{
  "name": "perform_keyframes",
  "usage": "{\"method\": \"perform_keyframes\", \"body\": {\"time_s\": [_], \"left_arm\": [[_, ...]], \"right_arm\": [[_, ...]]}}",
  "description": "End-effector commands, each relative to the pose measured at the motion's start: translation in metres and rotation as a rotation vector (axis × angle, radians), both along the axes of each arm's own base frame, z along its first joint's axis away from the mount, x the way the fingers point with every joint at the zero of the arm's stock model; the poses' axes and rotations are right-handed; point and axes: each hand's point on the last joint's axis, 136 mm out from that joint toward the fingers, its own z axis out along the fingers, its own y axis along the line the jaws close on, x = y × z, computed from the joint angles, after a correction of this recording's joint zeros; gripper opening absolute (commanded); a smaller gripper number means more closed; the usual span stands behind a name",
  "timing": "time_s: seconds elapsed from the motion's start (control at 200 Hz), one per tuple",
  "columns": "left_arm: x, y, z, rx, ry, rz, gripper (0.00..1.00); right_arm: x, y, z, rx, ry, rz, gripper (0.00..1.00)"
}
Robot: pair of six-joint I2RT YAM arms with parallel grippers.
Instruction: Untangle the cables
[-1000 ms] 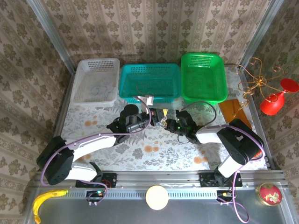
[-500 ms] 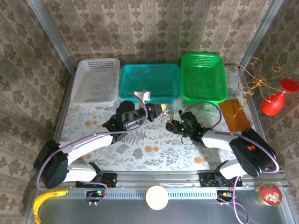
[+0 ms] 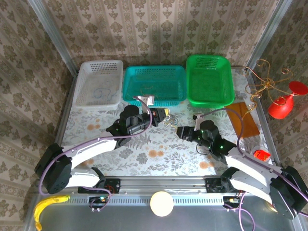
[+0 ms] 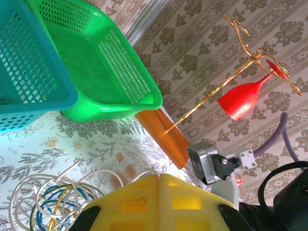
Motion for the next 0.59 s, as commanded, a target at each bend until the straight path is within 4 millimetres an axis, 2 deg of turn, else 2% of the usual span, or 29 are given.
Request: {"method": "perform_keyframes", "body": {"time_s": [0.0, 0.17, 0.59], "left_arm": [[0.005, 0.0, -0.002, -0.02, 0.022, 0.019, 0.0], [0.006, -0.004, -0.003, -0.039, 0.043, 0.022, 0.0], [0.007, -0.014, 0.003, -0.115, 0.088, 0.01, 0.0]], "right_arm": [[0.0, 0.014, 0.027, 0.04, -0.126, 0.076, 0.65], [0.003, 0.025, 0.05, 0.057, -0.215, 0.106, 0.66], [0.02, 0.044, 0.052, 0.025, -0.273, 0.09, 0.68]]}}
